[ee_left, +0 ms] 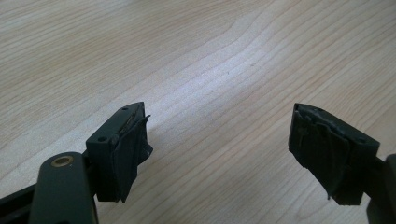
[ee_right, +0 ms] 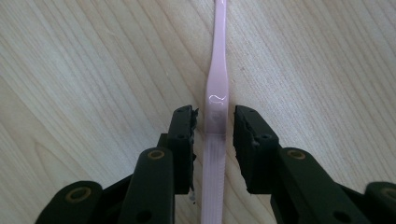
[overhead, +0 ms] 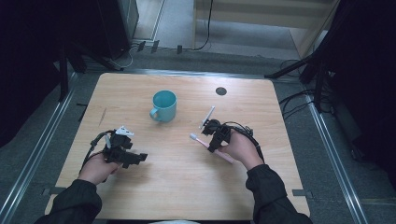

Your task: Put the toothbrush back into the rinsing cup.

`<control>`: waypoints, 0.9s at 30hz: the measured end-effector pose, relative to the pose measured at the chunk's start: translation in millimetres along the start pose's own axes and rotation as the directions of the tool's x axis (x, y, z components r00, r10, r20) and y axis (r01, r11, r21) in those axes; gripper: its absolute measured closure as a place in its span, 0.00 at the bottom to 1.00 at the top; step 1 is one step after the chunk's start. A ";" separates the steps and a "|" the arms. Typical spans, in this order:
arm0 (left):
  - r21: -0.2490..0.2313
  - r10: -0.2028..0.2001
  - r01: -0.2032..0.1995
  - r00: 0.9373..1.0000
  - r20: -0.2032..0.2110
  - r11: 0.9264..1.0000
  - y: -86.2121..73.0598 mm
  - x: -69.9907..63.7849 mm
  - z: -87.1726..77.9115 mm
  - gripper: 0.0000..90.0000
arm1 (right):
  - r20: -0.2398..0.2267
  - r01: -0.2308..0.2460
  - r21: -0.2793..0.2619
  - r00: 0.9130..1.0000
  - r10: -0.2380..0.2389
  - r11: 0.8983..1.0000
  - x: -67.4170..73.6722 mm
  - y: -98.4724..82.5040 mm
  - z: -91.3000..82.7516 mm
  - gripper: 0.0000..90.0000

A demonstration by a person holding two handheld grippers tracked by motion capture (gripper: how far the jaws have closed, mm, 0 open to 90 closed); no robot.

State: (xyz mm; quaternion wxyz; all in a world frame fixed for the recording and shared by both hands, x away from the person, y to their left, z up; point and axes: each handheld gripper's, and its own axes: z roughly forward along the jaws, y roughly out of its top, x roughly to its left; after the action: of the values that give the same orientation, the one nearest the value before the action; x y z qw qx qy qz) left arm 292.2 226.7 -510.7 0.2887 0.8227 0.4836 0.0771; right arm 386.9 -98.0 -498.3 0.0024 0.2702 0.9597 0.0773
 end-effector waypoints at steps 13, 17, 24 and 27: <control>0.001 0.002 -0.002 1.000 0.002 1.000 0.0 0.1 0.1 0.22 | 0.051 0.022 0.043 0.998 -0.024 0.999 4.5 1.8 7.1 0.78; 0.004 0.005 -0.005 1.000 -0.001 1.000 0.1 -0.1 0.3 0.22 | 0.061 0.025 0.045 0.998 -0.028 0.999 6.3 2.5 7.3 0.79; 0.007 0.007 -0.007 1.000 0.000 1.000 -0.1 -0.5 0.5 0.22 | 0.059 0.017 0.042 0.998 -0.019 0.999 8.9 3.6 7.6 0.85; 0.008 0.007 -0.007 1.000 -0.001 1.000 -0.1 -0.7 0.6 0.22 | 0.056 0.008 0.035 0.998 -0.010 0.999 8.9 3.2 7.6 0.87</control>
State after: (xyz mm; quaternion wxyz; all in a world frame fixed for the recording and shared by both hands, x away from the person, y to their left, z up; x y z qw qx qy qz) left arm 292.0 225.9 -511.2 0.2849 0.8254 0.4813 0.0767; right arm 381.3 -89.5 -505.0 0.0252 0.2682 0.9616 0.0527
